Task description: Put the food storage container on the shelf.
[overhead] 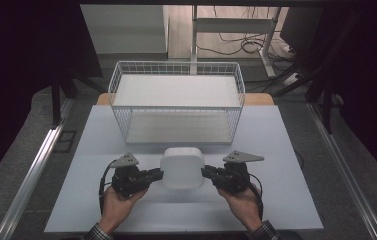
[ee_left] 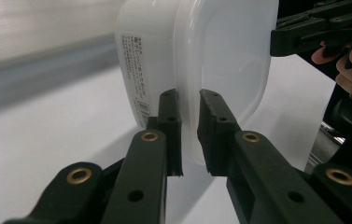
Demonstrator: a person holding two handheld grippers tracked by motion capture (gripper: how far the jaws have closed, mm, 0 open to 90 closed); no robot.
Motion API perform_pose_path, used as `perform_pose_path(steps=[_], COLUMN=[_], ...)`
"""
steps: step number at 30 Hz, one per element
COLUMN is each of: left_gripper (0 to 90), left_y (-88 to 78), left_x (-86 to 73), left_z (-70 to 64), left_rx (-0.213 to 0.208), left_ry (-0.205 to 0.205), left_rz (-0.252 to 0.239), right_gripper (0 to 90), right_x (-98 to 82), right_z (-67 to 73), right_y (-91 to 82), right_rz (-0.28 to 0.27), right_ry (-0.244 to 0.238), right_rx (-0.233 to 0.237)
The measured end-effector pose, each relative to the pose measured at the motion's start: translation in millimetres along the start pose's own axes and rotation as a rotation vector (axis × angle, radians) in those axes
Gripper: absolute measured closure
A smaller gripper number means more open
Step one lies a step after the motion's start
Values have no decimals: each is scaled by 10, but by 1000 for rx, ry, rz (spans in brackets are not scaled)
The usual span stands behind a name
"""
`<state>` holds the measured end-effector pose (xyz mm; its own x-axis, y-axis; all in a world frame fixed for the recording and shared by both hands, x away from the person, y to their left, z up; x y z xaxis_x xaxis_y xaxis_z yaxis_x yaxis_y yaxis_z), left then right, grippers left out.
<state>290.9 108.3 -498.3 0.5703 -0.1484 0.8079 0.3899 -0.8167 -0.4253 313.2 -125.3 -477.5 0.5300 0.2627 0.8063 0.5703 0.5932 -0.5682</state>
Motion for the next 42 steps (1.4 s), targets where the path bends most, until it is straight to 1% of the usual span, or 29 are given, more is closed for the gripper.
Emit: perform_pose_path(steps=[1, 2, 3, 7, 9, 10, 11, 12, 13, 14, 15, 16, 17, 18, 19, 20, 21, 22, 23, 27, 28, 29, 30, 31, 32, 33, 34, 35, 42], left_gripper=[807, 807, 807, 807, 807, 808, 808, 808, 808, 808, 808, 808, 808, 808, 808, 808, 808, 809, 809, 809, 809, 809, 809, 810, 810, 810, 809, 809, 809], left_y=[-11, -36, -36, -85, -111, -126, -141, -155, -168, -183, -196, -223, -223, -235, -260, -260, -273, -300, -300, -352, -383, -383, -411, -411, -422, -433, -442, -452, -490], left_x=[31, 98, 98, 261, 346, 387, 428, 467, 505, 543, 581, 657, 657, 696, 775, 775, 816, 899, 899, 1065, 1148, 1148, 1229, 1229, 1269, 1307, 1346, 1386, 1661], left_z=[6, 16, 16, 34, 46, 47, 50, 55, 54, 53, 54, 52, 52, 52, 50, 50, 49, 48, 48, 50, 46, 46, 46, 46, 46, 47, 50, 54, 120], left_rx=[3, 8, 8, 19, 27, 29, 29, 30, 32, 35, 37, 41, 41, 45, 49, 49, 49, 52, 52, 50, 49, 49, 51, 51, 54, 59, 61, 61, 70], left_ry=[2, 9, 9, 21, 34, 35, 37, 44, 46, 47, 52, 57, 57, 62, 69, 69, 73, 81, 81, 92, 98, 98, 106, 106, 110, 115, 120, 124, 140], left_rz=[-3, -10, -10, -27, -39, -47, -54, -58, -63, -66, -69, -76, -76, -78, -84, -84, -87, -90, -90, -102, -109, -109, -118, -118, -123, -127, -132, -138, -154], right_gripper=[789, 789, 789, 788, 788, 787, 787, 787, 787, 787, 787, 786, 786, 786, 786, 785, 785, 785, 785, 784, 784, 784, 783, 783, 783, 783, 781, 781, 779], right_x=[34, 106, 106, 280, 375, 468, 468, 563, 563, 652, 652, 736, 736, 775, 852, 892, 892, 973, 973, 1138, 1219, 1260, 1301, 1301, 1343, 1386, 1474, 1474, 1769], right_z=[-1, -7, -7, -29, -38, -40, -40, -45, -45, -47, -47, -51, -51, -56, -67, -70, -70, -73, -73, -85, -92, -95, -98, -98, -100, -101, -103, -103, -128], right_y=[3, 6, 6, 10, 6, -2, -2, -15, -15, -25, -25, -34, -34, -38, -44, -48, -48, -65, -65, -95, -109, -118, -126, -126, -135, -142, -156, -156, -173], right_rz=[-7, -14, -14, -34, -48, -60, -60, -71, -71, -79, -79, -89, -89, -93, -103, -110, -110, -121, -121, -138, -149, -153, -157, -157, -163, -170, -181, -181, -209], right_ry=[-4, -9, -9, -20, -24, -30, -30, -39, -39, -46, -46, -48, -48, -48, -47, -47, -47, -49, -49, -52, -52, -54, -55, -55, -55, -58, -67, -67, -78], right_rx=[0, -1, -1, -1, -1, -2, -2, -3, -3, -6, -6, -2, -2, -2, -2, -2, -2, -2, -2, 1, 3, 3, 2, 2, 5, 3, -6, -6, -32])
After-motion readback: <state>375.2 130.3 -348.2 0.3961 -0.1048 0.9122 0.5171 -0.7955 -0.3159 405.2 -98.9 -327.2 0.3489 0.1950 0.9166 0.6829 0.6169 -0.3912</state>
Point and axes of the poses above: each handheld gripper's, and its own axes: y roughly forward along the jaws, x roughly out of its top, z roughly to its left, the point moved 6 cm from there along y, roughly forward along the jaws, and after that the axes turned 8 degrees about -x, right-handed, at the moved point
